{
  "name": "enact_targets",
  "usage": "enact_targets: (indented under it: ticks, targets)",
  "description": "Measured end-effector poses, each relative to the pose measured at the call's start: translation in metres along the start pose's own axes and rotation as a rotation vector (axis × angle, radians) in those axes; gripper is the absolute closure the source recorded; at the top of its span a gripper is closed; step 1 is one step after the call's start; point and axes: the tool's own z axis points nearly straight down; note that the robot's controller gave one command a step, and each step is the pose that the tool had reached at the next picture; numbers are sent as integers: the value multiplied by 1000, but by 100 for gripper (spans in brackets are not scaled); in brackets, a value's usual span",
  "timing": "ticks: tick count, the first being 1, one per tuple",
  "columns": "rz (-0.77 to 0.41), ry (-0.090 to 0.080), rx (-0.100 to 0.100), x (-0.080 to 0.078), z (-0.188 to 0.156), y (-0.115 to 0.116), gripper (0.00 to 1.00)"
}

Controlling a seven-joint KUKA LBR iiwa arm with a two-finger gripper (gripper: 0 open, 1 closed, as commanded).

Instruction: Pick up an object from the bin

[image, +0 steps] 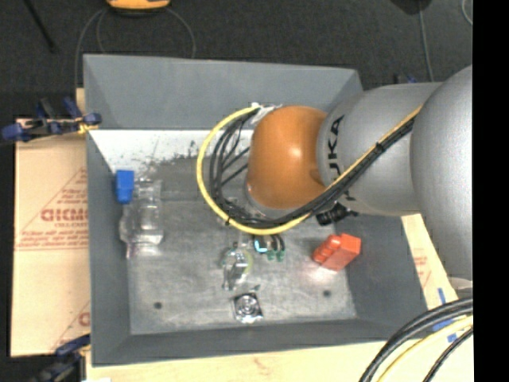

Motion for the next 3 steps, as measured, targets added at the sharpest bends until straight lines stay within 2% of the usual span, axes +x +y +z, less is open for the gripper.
enact_targets:
  ticks: [1,2,3]
  targets:
    - [-115,-15,-4,18,64,-36,0]
    - [-115,-27,-3,15,63,-36,100]
    - [-115,-10,-1,20,66,-36,0]
